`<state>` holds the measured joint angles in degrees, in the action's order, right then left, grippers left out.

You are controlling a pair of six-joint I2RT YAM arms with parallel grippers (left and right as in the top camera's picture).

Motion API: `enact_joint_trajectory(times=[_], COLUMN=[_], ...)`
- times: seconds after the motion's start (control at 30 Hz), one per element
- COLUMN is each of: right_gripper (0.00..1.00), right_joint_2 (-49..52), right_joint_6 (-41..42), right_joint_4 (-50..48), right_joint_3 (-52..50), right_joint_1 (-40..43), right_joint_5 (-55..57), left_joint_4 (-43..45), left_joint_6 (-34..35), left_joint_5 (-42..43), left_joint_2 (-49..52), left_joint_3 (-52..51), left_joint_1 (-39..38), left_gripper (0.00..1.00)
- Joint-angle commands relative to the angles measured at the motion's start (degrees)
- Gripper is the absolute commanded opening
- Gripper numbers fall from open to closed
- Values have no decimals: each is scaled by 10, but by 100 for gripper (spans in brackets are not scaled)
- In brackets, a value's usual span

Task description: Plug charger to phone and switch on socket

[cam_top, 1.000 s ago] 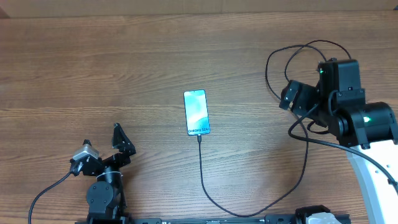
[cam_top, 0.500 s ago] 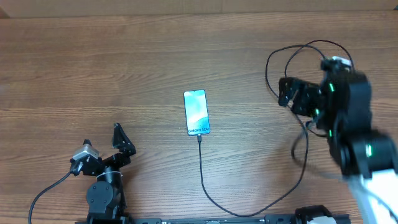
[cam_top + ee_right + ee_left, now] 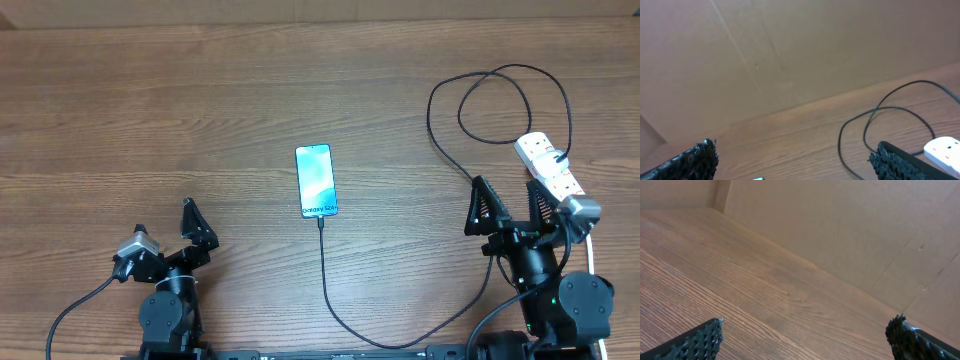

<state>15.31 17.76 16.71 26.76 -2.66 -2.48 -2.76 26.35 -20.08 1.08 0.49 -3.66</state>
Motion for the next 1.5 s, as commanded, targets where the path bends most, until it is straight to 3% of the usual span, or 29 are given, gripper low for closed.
enact_joint_trajectory(times=[0.0, 0.3, 0.9, 1.23, 1.4, 1.47], right_gripper=[100, 100, 100, 100, 100, 100], right_joint_2=[-33, -150, -152, -152, -152, -152], right_joint_6=[-5, -5, -5, -5, -91, -91], right_joint_4=[-33, -105, -235, -120, -116, -117], right_joint_3=[-35, -122, -263, -263, -263, -263], right_joint_1=[35, 43, 42, 33, 33, 33], right_joint_5=[-60, -60, 5, 39, 24, 24], left_joint_4=[0, 0, 0, 0, 0, 0], left_joint_6=[-13, -13, -13, -13, -13, -13], left_joint_5=[2, 2, 2, 2, 2, 2], left_joint_2=[-1, -1, -1, -1, -1, -1], left_joint_3=[-2, -2, -2, -2, -2, -2], left_joint_1=[3, 3, 3, 3, 3, 3], left_gripper=[100, 100, 100, 100, 100, 99])
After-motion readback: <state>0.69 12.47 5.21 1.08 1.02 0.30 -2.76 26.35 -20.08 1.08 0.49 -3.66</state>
